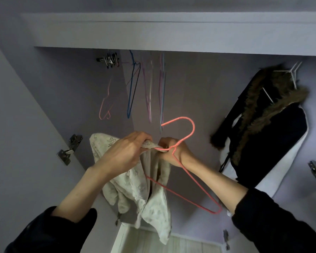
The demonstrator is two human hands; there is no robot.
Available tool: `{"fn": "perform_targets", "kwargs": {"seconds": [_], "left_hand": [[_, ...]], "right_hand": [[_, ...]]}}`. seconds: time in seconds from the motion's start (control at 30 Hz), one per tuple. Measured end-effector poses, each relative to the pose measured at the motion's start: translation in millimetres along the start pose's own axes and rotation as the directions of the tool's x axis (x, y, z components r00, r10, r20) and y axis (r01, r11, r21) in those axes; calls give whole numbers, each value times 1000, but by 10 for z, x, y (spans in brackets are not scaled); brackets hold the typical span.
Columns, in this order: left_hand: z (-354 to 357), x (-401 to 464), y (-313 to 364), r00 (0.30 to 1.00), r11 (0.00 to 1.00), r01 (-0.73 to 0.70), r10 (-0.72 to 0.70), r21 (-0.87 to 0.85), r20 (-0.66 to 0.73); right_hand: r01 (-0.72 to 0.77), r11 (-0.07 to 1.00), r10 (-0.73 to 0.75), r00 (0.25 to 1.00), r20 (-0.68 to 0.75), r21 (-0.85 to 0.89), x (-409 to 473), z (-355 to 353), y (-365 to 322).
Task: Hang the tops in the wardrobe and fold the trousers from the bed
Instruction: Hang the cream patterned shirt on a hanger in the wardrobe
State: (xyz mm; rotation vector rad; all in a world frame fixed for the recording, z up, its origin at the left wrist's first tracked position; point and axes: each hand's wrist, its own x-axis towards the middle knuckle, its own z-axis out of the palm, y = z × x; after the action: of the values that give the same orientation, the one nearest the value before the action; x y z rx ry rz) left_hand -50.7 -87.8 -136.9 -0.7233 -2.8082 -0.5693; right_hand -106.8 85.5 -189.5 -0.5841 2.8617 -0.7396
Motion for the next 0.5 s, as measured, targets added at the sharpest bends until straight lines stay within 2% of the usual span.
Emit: {"fn": "perform_targets", "kwargs": {"seconds": [0.07, 0.2, 0.3, 0.4, 0.5], "left_hand": [[-29, -33, -28, 999, 1000, 28, -29, -8, -31], [-76, -19, -16, 995, 998, 58, -58, -4, -87], [-134, 29, -38, 983, 995, 97, -90, 38, -157], [-224, 61, -149, 956, 983, 180, -166, 38, -243], [-241, 97, -228, 940, 971, 236, -217, 45, -262]], "right_hand": [[-39, 995, 28, 993, -112, -95, 39, -18, 102], [-50, 972, -27, 948, -318, -231, 105, -119, 250], [-153, 929, 23, 933, -358, -338, 130, -244, 430], [-255, 911, 120, 915, -385, -323, 71, -452, 666], [-315, 891, 184, 909, -373, -328, 7, -650, 840]]}}
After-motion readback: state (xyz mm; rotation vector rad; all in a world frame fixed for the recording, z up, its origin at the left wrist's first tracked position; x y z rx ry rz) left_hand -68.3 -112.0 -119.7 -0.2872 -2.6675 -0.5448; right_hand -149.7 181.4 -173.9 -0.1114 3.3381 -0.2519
